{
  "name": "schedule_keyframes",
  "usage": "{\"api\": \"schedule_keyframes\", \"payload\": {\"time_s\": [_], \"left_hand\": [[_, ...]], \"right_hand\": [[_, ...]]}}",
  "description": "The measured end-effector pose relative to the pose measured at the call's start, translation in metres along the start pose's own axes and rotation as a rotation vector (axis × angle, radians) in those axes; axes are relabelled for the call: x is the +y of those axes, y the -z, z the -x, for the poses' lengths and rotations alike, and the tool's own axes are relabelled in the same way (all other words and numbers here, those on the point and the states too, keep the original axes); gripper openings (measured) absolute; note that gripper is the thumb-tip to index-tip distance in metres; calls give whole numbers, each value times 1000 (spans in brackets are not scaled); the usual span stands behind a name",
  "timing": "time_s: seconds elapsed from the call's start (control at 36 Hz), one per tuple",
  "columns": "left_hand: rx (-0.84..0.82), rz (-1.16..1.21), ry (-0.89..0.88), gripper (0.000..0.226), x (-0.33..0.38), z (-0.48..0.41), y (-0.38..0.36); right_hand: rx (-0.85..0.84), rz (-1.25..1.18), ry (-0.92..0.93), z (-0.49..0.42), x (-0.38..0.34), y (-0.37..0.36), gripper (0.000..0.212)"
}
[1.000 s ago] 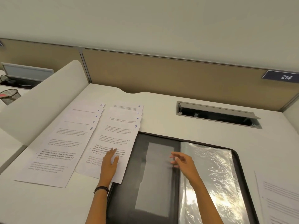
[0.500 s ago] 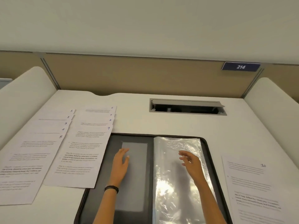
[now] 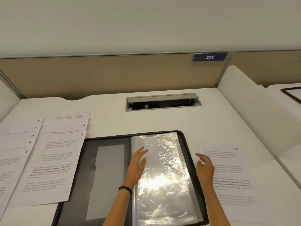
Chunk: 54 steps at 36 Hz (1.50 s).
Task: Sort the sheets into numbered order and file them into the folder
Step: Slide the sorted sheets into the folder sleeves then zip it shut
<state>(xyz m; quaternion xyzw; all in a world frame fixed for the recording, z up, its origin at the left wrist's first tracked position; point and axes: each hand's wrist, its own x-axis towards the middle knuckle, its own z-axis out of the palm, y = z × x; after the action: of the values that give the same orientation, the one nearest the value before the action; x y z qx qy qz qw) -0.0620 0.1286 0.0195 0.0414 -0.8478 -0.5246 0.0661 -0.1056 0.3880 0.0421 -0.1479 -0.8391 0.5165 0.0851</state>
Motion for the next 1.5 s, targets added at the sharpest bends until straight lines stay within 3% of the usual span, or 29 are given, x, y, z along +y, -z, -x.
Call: {"api": "schedule_keyframes", "payload": {"time_s": [0.19, 0.28, 0.44, 0.64, 0.89, 1.11, 1.31, 1.5], "left_hand": [[-95, -38, -59, 31, 9, -16, -42], [-77, -129, -60, 37, 3, -19, -57], [-53, -381, -98, 39, -5, -20, -72], [-49, -405, -97, 37, -4, -19, -76], [-4, -345, -96, 34, -6, -18, -78], [79, -44, -17, 41, 9, -18, -76], [-53, 161, -45, 41, 38, -17, -81], [-396, 237, 76, 40, 78, -28, -95]], "right_hand": [[122, 193, 8, -2, 37, 26, 30], [81, 294, -29, -1, 52, 35, 40], [-131, 598, -148, 5, 72, 50, 82], [-168, 718, -121, 12, 78, 54, 86], [-141, 682, -130, 12, 76, 54, 76], [2, 484, -75, 20, 85, 52, 48], [81, 341, -120, 20, 74, 51, 41], [80, 204, -45, 18, 30, 46, 42]]}}
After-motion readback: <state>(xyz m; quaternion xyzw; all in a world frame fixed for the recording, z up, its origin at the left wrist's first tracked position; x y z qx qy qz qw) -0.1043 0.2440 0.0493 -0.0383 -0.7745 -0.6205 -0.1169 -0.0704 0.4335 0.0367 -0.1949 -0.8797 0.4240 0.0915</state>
